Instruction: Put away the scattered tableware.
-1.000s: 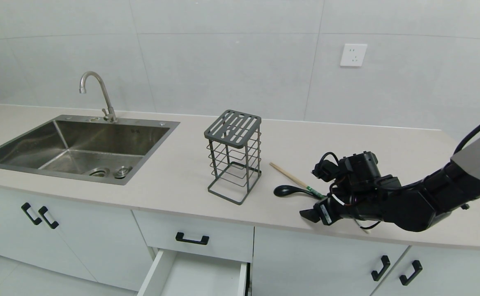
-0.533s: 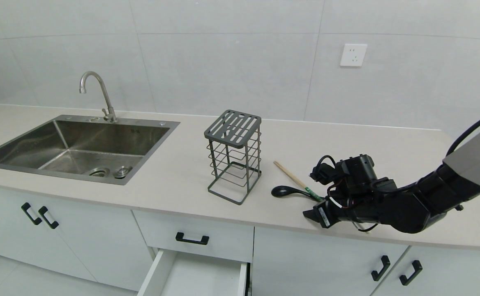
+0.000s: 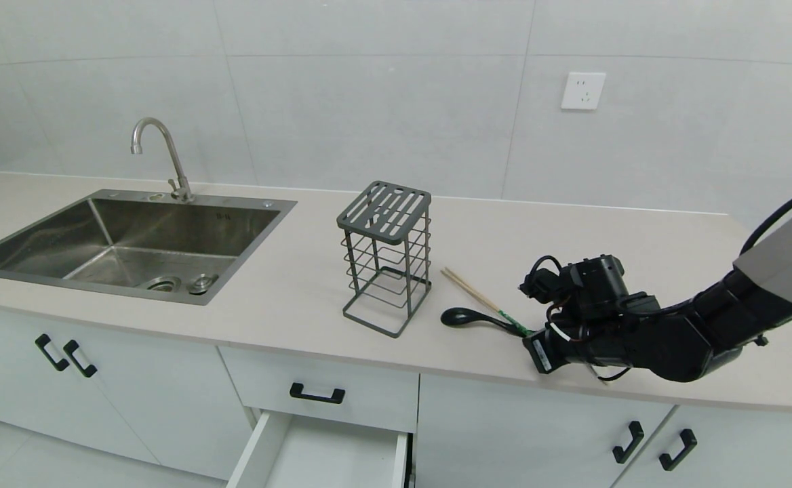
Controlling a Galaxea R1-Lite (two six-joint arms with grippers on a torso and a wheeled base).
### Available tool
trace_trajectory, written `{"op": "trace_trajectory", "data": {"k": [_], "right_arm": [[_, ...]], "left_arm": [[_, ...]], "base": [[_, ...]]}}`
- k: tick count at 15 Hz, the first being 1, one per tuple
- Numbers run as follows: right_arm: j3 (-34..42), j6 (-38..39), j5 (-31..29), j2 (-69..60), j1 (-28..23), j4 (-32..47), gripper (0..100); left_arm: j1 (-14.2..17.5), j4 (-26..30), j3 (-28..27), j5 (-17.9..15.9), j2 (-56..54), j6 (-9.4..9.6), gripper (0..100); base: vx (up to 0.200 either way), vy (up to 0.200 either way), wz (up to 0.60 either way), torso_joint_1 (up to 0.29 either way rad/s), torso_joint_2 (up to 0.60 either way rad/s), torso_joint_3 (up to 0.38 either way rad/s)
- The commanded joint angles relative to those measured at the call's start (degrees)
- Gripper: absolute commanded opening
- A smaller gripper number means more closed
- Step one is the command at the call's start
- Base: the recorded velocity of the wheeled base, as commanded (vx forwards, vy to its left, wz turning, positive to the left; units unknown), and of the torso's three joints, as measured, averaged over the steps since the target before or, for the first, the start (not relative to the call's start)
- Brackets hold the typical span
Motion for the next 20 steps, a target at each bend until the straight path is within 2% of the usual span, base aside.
{"op": "trace_trajectory", "data": {"k": [1, 10, 20], "right_arm": [[0.7, -0.1, 0.0, -2.2, 0.1, 0.1, 0], [10.2, -0.5, 0.0, -12.5, 0.3, 0.1, 0], [10.5, -0.5, -0.2, -8.7, 1.9, 0.0, 0]], "left_arm": [[0.1, 0.0, 0.0, 0.0, 0.1, -0.01, 100], [0.0, 0.0, 0.0, 0.0, 0.1, -0.01, 100], [0.0, 0.0, 0.0, 0.0, 0.1, -0.01, 100]], "base": [[0.000, 0.000, 0.00, 0.000, 0.00, 0.000], [0.000, 0.000, 0.00, 0.000, 0.00, 0.000], [0.000, 0.000, 0.00, 0.000, 0.00, 0.000]]}}
